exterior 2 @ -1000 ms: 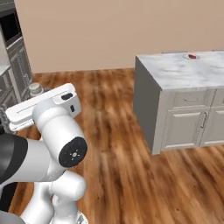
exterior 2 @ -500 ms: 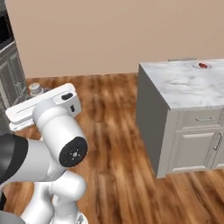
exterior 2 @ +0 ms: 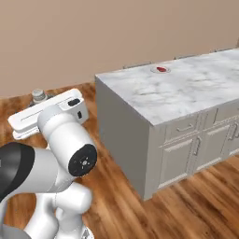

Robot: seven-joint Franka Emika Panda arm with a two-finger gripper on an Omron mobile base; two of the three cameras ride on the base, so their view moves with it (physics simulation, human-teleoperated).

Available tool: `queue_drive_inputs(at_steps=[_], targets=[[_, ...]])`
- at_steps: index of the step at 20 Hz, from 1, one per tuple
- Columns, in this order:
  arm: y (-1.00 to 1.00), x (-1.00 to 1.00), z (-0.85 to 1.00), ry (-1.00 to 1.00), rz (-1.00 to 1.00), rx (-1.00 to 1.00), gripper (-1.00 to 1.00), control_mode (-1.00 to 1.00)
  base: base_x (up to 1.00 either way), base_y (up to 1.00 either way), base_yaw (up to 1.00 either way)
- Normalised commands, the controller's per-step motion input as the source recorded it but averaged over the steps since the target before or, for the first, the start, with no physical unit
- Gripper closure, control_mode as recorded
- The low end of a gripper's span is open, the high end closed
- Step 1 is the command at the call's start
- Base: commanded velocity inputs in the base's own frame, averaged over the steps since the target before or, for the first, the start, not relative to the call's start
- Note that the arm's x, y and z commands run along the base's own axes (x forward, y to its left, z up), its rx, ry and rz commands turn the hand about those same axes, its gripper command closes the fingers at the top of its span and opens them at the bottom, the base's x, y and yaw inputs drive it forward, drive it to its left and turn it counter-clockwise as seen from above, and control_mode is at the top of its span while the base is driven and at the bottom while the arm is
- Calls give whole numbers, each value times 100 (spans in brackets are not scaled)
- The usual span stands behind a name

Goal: Retrieve the shaker from the cabinet and place it next the steak on a plate on the dining table.

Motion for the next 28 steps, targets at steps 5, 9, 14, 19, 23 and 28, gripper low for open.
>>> queue_drive_inputs(at_steps=[5,9,14,19,23,28], targets=[[0,0,0,0,0,0,100,100,94,88,-69],[0,0,0,0,0,0,100,100,99,95,-64],[0,0,0,0,0,0,100,100,90,98,-58],[0,0,0,0,0,0,100,100,61,100,-34],[0,0,0,0,0,0,100,100,39,100,-10],[0,0,0,0,0,0,100,100,31,100,-6]])
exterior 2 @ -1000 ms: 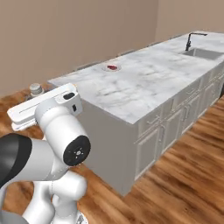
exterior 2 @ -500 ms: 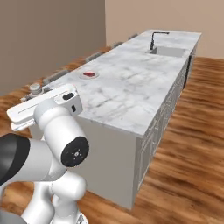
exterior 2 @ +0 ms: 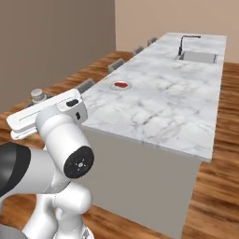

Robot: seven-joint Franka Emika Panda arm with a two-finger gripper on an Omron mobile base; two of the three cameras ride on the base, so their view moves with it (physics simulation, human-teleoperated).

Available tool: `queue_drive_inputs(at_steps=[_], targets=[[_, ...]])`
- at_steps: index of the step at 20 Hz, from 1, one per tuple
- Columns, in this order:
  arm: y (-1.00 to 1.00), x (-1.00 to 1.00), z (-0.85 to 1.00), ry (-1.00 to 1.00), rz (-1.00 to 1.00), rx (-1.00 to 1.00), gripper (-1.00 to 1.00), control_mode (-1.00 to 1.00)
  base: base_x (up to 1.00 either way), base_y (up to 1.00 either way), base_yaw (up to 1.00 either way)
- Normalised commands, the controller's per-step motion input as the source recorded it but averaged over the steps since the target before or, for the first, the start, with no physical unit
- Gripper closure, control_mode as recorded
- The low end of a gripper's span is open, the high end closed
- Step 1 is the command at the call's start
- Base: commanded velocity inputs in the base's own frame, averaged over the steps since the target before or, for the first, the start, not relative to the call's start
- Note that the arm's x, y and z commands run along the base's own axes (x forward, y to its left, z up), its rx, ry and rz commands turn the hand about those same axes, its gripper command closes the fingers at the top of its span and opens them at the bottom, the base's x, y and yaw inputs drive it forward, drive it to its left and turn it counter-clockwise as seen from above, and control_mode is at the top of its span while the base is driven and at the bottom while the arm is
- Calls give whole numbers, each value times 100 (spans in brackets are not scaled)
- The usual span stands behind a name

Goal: Retrieve the shaker from the cabinet and place it next the steak on a plate on the dining table.

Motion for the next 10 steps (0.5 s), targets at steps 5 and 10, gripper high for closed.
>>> queue_drive_inputs(at_steps=[5,10], targets=[[0,0,0,0,0,0,100,100,38,100,-12],[0,0,0,0,0,0,100,100,51,100,-19]])
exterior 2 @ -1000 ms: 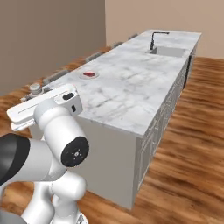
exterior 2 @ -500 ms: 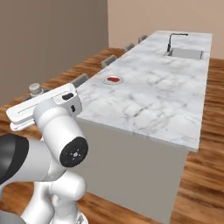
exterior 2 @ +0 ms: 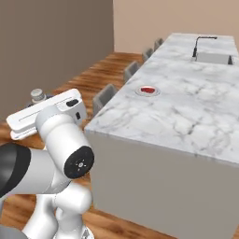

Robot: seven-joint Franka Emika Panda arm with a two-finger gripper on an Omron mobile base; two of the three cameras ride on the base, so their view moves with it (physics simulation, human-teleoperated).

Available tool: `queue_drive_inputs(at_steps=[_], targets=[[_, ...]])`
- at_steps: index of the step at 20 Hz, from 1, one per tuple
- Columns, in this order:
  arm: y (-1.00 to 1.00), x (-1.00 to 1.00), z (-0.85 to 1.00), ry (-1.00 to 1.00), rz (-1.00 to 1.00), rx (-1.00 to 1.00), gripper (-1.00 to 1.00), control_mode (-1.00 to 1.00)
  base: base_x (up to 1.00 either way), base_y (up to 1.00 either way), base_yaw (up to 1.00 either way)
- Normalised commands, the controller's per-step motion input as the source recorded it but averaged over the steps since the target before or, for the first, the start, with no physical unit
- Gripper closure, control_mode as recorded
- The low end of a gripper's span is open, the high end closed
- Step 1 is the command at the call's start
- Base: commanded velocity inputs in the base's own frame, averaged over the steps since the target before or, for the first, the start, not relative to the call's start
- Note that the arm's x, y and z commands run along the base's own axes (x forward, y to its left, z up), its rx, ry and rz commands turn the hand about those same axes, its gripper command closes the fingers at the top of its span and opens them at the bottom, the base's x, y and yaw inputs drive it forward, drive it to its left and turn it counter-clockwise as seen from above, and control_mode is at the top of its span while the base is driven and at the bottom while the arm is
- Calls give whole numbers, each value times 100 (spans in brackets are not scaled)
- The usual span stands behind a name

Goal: Retrieve the shaker from the cabinet and place it next the steak on a plate on the dining table.

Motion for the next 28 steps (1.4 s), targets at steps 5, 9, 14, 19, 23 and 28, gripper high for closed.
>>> queue_drive_inputs(at_steps=[5,9,14,19,23,28], targets=[[0,0,0,0,0,0,100,100,75,100,-32],[0,0,0,0,0,0,100,100,91,100,-50],[0,0,0,0,0,0,100,100,85,100,-48],[0,0,0,0,0,0,100,100,81,100,-53],[0,0,0,0,0,0,100,100,28,45,-53],[0,0,0,0,0,0,100,100,70,26,-49]])
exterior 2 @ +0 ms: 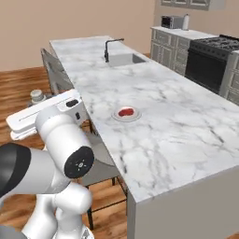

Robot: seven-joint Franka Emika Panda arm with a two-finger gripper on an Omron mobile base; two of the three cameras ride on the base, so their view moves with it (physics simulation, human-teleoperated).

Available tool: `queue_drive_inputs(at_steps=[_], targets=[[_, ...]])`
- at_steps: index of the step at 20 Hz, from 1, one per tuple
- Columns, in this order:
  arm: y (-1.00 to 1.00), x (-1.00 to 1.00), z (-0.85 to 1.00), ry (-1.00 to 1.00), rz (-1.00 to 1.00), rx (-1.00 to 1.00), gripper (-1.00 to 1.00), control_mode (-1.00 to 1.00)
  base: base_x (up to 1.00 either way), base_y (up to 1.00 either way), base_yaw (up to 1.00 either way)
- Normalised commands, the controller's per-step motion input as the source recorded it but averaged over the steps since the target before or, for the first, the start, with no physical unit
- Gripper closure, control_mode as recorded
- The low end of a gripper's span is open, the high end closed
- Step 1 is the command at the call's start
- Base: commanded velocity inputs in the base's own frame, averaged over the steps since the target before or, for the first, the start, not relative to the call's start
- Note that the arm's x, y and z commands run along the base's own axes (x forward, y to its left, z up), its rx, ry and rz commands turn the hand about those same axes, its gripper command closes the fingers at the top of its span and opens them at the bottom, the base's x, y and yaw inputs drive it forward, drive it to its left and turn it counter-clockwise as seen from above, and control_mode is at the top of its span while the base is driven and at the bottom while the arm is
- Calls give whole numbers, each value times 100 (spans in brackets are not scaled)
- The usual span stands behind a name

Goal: Retrieve the shaker from the cabinet and place it next the steak on a plate on the dining table.

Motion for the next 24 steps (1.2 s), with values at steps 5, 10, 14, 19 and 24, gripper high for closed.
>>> queue_drive_inputs(at_steps=[5,10,14,19,24], targets=[[0,0,0,0,0,0,100,100,85,68,-48],[0,0,0,0,0,0,100,100,96,-1,-34],[0,0,0,0,0,0,100,100,100,-28,-25],[0,0,0,0,0,0,100,100,97,6,-35],[0,0,0,0,0,0,100,100,70,40,-42]])
